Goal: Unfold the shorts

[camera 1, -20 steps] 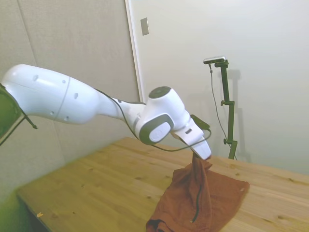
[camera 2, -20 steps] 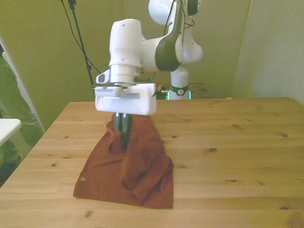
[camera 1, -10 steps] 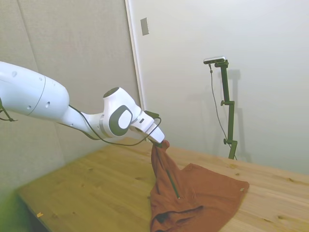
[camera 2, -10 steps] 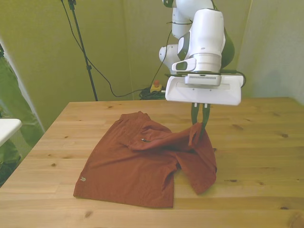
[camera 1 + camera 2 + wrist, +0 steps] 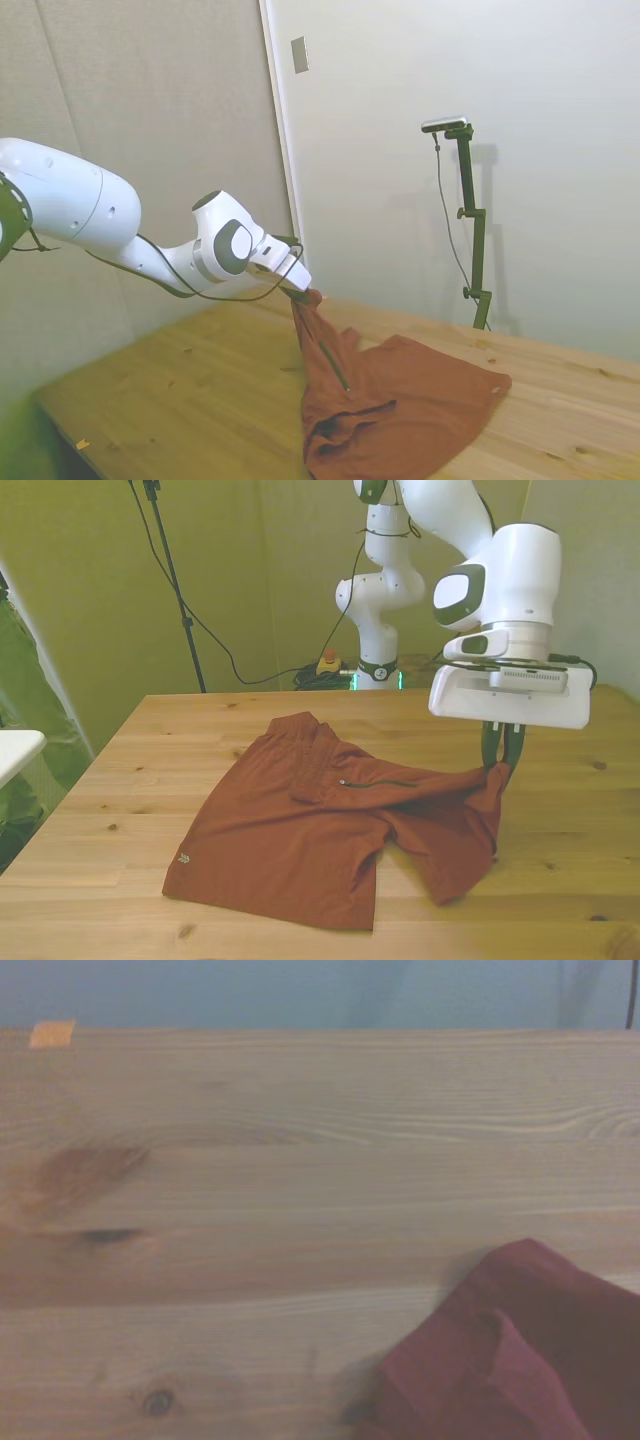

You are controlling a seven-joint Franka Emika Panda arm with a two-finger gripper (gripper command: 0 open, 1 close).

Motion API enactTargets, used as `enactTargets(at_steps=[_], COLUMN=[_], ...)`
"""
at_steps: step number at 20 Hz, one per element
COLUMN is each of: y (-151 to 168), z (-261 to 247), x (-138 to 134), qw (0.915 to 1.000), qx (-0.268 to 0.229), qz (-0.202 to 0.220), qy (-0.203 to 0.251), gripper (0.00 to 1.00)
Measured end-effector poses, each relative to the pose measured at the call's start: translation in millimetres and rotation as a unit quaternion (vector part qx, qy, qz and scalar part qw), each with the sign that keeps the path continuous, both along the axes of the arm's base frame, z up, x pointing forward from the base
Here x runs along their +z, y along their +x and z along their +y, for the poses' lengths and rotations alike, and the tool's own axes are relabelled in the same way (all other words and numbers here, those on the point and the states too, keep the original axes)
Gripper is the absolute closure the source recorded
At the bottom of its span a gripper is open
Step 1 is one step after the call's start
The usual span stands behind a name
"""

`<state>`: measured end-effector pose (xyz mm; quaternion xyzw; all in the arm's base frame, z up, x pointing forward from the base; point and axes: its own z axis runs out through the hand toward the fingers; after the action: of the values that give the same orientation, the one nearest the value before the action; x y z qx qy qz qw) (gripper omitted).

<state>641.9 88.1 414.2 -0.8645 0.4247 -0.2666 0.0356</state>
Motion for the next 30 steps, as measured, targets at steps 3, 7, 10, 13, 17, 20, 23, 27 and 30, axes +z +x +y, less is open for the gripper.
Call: enactTargets(at_steps=[3,7,10,13,17,20,23,27,30], y=[1.8,1.6,0.2,-6.4,-28.6,-50.9,-75.0,-77.1,-81.8], z=[6.5,14.2,17.7,4.9,-39.0,-79.0,-138.9,-160.4,-216.7], x=[-7.5,-9.8,-2.0,23.8,57.8,72.5,80.8,71.4,56.7], qw=[0.9998,0.9994,0.9991,0.999,0.9985,0.9972,0.9938,0.9898,0.9844], qx=[0.009,0.02,0.025,0.022,0.016,0.032,0.068,0.098,0.118], qz=[0.016,0.025,0.03,0.031,0.044,0.064,0.082,0.103,0.13], qy=[-0.009,-0.015,-0.018,-0.025,-0.028,-0.024,-0.033,-0.014,-0.008], gripper=[0.0,0.0,0.0,0.0,0.0,0.0,0.0,0.0,0.0])
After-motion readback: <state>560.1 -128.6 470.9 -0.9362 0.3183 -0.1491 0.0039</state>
